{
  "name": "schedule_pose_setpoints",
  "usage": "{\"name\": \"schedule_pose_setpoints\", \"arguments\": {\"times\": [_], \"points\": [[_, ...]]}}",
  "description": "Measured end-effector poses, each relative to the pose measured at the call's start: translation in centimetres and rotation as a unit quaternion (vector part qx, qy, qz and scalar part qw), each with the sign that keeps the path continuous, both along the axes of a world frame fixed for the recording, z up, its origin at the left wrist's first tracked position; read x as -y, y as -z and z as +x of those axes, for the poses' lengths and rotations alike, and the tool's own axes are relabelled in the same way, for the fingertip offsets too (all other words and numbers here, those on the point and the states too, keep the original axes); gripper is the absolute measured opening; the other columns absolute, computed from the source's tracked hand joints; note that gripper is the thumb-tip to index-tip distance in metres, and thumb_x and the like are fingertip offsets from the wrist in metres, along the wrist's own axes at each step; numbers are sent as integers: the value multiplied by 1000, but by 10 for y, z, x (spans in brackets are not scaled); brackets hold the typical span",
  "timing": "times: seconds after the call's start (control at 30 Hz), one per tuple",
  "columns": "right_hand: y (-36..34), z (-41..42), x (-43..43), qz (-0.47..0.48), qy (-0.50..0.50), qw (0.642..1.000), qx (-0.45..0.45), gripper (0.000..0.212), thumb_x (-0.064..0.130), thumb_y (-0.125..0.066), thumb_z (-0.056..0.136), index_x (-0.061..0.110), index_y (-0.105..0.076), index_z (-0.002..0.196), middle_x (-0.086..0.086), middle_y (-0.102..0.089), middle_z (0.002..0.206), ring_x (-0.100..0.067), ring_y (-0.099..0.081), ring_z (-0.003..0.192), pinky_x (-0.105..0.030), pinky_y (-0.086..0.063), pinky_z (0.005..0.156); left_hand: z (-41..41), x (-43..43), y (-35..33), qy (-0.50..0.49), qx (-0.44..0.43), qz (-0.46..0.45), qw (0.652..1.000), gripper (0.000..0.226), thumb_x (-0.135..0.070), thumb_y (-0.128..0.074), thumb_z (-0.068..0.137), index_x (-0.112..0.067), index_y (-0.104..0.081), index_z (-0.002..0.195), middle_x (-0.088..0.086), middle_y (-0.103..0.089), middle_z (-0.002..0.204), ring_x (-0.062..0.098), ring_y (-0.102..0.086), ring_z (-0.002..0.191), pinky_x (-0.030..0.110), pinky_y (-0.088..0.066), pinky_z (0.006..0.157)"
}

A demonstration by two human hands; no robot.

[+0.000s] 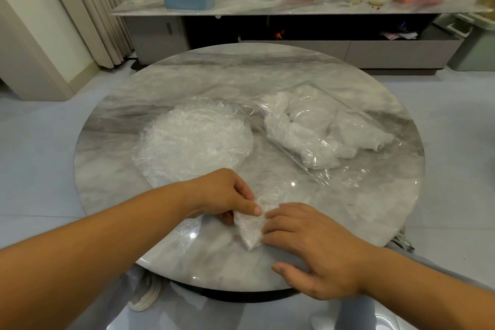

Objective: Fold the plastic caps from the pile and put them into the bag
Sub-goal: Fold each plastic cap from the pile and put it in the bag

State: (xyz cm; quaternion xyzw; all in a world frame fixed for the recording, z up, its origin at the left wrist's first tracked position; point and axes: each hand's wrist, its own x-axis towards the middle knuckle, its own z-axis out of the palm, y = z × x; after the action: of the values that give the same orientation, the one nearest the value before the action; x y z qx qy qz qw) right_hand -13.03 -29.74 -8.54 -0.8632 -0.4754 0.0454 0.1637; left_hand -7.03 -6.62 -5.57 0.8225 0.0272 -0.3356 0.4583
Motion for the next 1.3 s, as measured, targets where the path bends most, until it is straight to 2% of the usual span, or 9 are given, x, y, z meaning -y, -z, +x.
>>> {"name": "schedule_pose_setpoints", "arguments": {"times": [0.2, 0.3, 0.4, 0.63, 0.87, 1.0, 1.1, 1.2, 1.3], "points": [[-10, 7, 0, 127, 202, 969, -66, 44, 57, -51, 92, 35, -64, 127, 14, -48, 143, -3, -43, 136, -34, -38, 113, -4, -9, 5, -54, -17, -105, 993, 18, -15, -79, 85, -1, -72, 94, 8, -68, 79, 17, -66, 71, 30, -57, 66], [-23, 15, -9, 211, 306, 898, -236, 29, 53, -58, 93, 43, -68, 118, 22, -41, 144, 11, -33, 138, -20, -32, 112, -10, -12, 5, -94, -13, -161, 982, 9, -13, -78, 86, -11, -71, 90, 8, -68, 83, 17, -66, 74, 30, -58, 65], [-31, 26, -15, 330, 328, 820, -334, 16, 33, -63, 98, 32, -79, 101, 24, -67, 115, 15, -51, 118, -9, -38, 97, -14, -13, 3, -112, -15, -205, 972, 12, -10, -76, 87, -18, -72, 79, 10, -68, 87, 16, -66, 74, 30, -58, 64], [-32, 32, -26, 424, 339, 731, -414, 36, 29, -53, 102, 13, -82, 88, -6, -78, 102, -24, -71, 104, -46, -51, 105, -24, -10, -8, -128, -70, -221, 964, 25, -7, -70, 92, -1, -65, 116, 21, -72, 108, 32, -73, 86, 36, -63, 61], [-29, 20, -24, 393, 261, 843, -258, 25, 32, -58, 93, 23, -81, 90, 9, -77, 98, -8, -70, 100, -21, -50, 91, -24, -9, -8, -143, -181, -241, 943, 29, -3, -63, 96, -3, -64, 125, 18, -72, 117, 27, -74, 99, 35, -64, 71], [-20, 13, -17, 284, 166, 940, -87, 33, 34, -50, 97, 20, -78, 102, 16, -73, 103, -6, -67, 104, -22, -50, 91, -20, -14, -10, -190, -263, -315, 892, 43, -4, -59, 91, 3, -55, 133, 24, -66, 127, 33, -67, 116, 40, -62, 83], [-17, 9, -16, 234, 129, 963, -36, 32, 30, -46, 101, 18, -73, 113, 15, -68, 107, -5, -62, 105, -25, -48, 90, -18, -16, -11, -200, -281, -354, 869, 45, -21, -58, 91, 7, -55, 126, 29, -61, 131, 40, -67, 112, 44, -61, 86], [-16, 7, -15, 163, 105, 981, -20, 41, 37, -43, 103, 21, -57, 139, 11, -64, 117, -3, -56, 111, -25, -46, 94, -17, -14, -9, -185, -257, -332, 888, 57, -41, -58, 96, 6, -57, 128, 27, -65, 125, 38, -68, 111, 43, -59, 92], [-13, 5, -13, 97, 75, 992, -14, 54, 43, -39, 104, 24, -36, 154, 11, -61, 130, -3, -51, 121, -27, -42, 102, -20, -7, -4, -162, -193, -280, 926, 49, -29, -71, 90, 5, -61, 124, 24, -69, 120, 32, -69, 111, 45, -55, 99]]}}
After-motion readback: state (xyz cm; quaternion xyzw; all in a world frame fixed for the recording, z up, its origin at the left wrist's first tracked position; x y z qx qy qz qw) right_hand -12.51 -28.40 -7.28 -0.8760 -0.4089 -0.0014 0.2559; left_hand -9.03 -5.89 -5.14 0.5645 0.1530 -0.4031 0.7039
